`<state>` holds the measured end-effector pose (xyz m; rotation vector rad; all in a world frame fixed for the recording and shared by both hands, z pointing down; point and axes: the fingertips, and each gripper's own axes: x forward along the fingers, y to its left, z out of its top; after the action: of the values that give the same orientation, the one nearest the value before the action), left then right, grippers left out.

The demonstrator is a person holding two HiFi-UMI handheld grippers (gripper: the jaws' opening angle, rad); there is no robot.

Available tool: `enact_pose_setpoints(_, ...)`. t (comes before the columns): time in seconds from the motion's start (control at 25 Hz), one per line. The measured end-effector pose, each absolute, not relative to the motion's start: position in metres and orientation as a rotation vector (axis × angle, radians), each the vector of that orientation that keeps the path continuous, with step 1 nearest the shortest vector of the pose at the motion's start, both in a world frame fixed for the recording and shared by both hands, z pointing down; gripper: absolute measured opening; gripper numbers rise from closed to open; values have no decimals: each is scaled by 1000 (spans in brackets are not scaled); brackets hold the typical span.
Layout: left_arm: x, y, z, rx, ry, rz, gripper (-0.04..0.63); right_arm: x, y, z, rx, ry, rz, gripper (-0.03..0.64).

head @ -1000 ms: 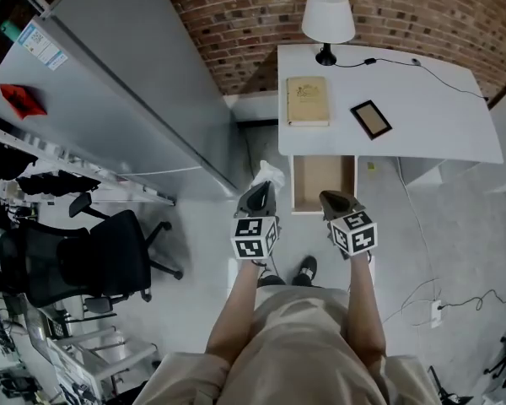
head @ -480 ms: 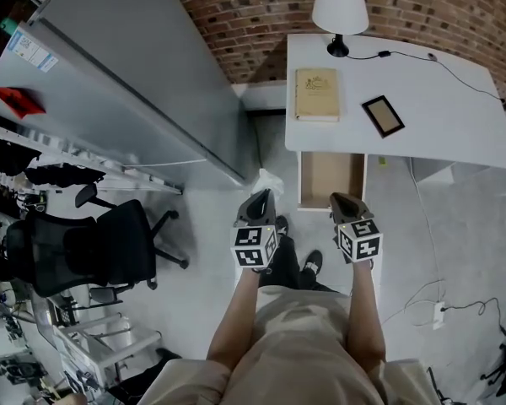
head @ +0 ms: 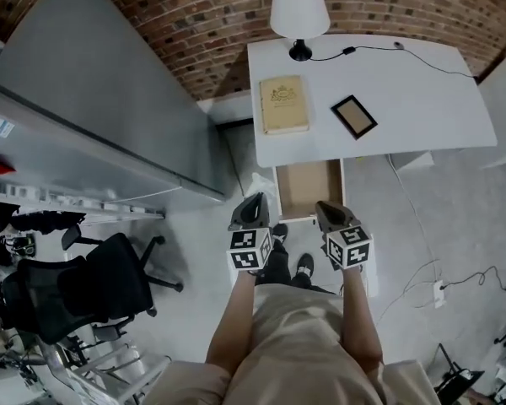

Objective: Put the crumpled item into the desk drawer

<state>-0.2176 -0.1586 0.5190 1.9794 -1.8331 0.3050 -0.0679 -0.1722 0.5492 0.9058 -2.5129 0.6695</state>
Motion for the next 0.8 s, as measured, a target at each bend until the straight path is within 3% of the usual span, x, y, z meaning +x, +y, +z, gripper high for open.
enact_pose_setpoints(0.8, -107, -266, 613, 2313, -1175, 558, 17, 24, -218, 605, 1337, -2212, 898, 26)
